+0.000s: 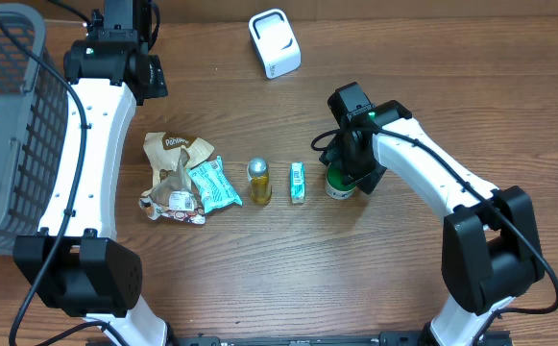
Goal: Scan the item barcode
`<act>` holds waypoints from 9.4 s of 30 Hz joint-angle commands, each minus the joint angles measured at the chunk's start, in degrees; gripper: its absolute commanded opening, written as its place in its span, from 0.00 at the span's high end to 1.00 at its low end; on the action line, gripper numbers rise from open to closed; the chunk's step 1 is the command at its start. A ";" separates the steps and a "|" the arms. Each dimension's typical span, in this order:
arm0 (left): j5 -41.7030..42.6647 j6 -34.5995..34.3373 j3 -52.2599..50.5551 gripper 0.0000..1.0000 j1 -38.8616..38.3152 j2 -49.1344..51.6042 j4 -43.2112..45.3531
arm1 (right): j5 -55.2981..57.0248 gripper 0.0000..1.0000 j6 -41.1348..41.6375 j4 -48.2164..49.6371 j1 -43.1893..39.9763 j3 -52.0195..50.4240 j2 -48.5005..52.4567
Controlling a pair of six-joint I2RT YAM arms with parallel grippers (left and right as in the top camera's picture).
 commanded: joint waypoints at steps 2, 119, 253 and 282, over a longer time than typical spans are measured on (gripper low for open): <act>-0.76 0.48 0.98 0.00 -0.11 -1.07 0.04 | 0.96 0.30 -1.57 0.11 -0.11 -0.48 -0.15; -0.76 0.48 0.98 0.01 -0.11 -1.07 0.04 | 6.97 0.25 -24.06 5.66 1.88 -6.14 -0.15; -0.76 0.48 0.96 0.01 -0.11 -1.07 0.07 | -11.47 0.91 -50.05 36.83 -3.63 29.59 9.01; -0.76 0.48 0.96 0.00 -0.11 -1.07 0.04 | -11.47 0.96 -50.84 81.50 -3.63 29.59 35.10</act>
